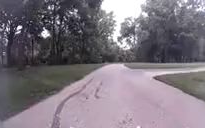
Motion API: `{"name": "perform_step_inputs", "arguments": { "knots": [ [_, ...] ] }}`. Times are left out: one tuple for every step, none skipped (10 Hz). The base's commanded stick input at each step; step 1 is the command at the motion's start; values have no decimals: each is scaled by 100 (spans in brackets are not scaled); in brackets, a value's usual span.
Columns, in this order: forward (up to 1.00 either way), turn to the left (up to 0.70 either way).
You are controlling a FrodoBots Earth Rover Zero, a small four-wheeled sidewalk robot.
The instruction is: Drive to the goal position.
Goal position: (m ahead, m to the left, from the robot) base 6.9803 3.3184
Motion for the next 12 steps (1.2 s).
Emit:
{"name": "perform_step_inputs", "arguments": {
  "knots": [
    [70,0],
    [70,0],
    [70,0],
    [70,-2],
    [70,-4],
    [70,-5],
    [70,-7],
    [70,-9],
    [70,-11],
    [70,-13],
    [70,-7],
    [70,0]
  ]
}}
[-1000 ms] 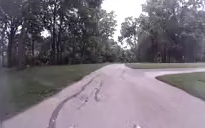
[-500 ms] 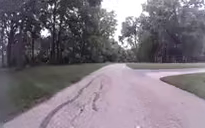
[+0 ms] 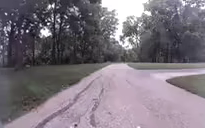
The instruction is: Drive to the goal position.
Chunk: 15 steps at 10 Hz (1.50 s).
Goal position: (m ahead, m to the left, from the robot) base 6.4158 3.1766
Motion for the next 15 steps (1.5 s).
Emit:
{"name": "perform_step_inputs", "arguments": {
  "knots": [
    [70,0],
    [70,0],
    [70,0],
    [70,0],
    [70,0],
    [70,0],
    [70,0],
    [70,0],
    [70,0],
    [70,0],
    [70,0],
    [70,0],
    [70,0],
    [70,0],
    [70,0]
  ]
}}
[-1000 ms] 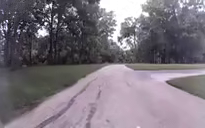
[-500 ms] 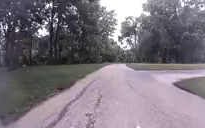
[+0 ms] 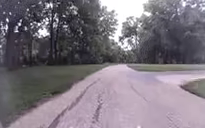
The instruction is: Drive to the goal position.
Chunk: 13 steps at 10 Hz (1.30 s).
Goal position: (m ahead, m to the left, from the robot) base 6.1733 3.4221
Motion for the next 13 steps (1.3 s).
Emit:
{"name": "perform_step_inputs", "arguments": {
  "knots": [
    [70,0],
    [70,0],
    [70,0],
    [70,0],
    [70,0],
    [70,0],
    [70,0],
    [70,0],
    [70,0],
    [70,0],
    [70,0],
    [70,0],
    [70,0]
  ]
}}
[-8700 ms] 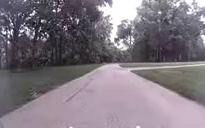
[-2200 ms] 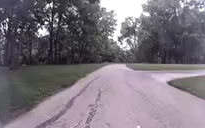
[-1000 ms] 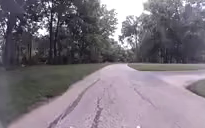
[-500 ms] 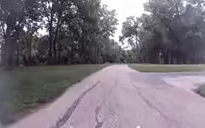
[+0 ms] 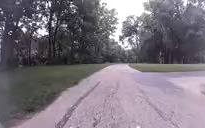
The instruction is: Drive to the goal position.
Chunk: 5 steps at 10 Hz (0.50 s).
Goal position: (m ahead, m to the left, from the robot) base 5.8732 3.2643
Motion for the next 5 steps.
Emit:
{"name": "perform_step_inputs", "arguments": {
  "knots": [
    [70,0],
    [70,0],
    [70,0],
    [70,0],
    [70,0]
  ]
}}
